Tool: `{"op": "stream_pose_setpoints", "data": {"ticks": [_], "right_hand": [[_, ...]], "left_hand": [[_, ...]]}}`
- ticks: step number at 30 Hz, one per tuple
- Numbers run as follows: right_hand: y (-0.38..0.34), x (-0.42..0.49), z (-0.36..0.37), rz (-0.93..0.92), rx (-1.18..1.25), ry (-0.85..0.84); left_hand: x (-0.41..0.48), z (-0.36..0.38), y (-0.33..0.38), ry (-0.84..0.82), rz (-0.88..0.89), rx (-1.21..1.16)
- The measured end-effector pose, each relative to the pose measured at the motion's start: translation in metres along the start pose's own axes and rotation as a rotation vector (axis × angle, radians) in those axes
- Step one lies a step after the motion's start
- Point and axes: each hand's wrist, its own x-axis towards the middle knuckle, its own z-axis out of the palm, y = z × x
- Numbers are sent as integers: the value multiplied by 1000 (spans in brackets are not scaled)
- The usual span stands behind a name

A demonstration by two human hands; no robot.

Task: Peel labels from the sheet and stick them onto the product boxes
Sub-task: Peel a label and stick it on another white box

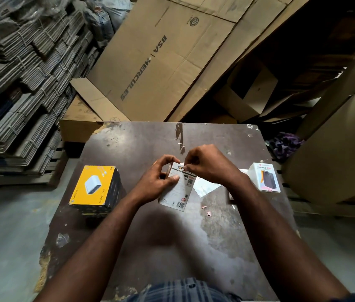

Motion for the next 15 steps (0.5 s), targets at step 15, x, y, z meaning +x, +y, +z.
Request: {"op": "stream_pose_setpoints", "data": {"ticks": [15], "right_hand": [[-1, 1, 0, 4, 10, -2]], "left_hand": [[-3, 4, 1, 10, 21, 12]]}}
